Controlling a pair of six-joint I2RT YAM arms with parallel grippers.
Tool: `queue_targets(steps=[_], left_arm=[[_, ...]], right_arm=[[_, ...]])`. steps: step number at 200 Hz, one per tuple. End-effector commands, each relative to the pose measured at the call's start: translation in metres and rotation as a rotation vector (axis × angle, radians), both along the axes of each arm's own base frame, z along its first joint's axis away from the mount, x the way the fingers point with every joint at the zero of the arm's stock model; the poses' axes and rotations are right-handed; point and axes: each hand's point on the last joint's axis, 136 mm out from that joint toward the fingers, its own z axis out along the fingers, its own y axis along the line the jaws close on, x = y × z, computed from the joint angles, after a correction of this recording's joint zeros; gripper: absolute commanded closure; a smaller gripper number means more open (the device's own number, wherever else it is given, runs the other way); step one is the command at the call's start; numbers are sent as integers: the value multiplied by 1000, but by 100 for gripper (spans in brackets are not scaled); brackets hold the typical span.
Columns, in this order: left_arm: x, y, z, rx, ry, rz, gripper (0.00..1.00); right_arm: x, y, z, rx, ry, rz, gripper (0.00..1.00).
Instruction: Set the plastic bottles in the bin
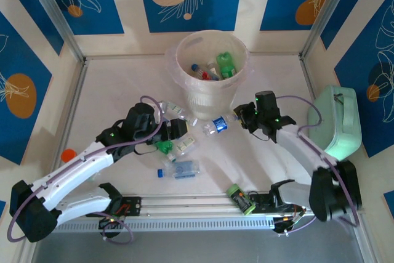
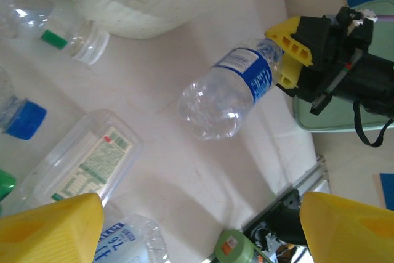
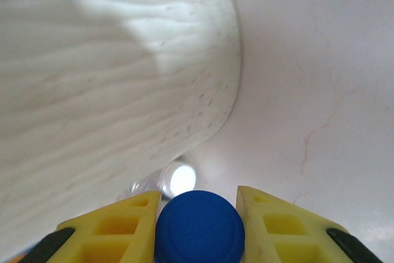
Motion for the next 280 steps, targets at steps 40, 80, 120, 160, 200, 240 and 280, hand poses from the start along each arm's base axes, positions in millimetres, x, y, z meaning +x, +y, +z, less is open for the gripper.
queue_targets(steps=[40,80,120,160,200,240,280], left_arm=[[-13,-57,90,-386,-103,-232,15],[-32,-79,129,-554,-137,-330,0],[-35,-87,132,-600,-115,-348,0],[-44,-98,134,-652,-86,-382,1],[-47,-109,131,-683,-64,-403,11],[-47,-108,138,-707,-86,-402,22],[-45,-108,136,-694,-98,-394,29]], right_arm=[[-53,-7,95,-42,-297,150,78],[-60,10,169,49,-509,247,79],[-58,19,213,137,-613,249,80],[-54,32,223,186,-640,265,80],[-51,43,229,204,-659,284,80],[-52,48,225,188,-650,293,80],[-51,47,221,183,-641,287,80]])
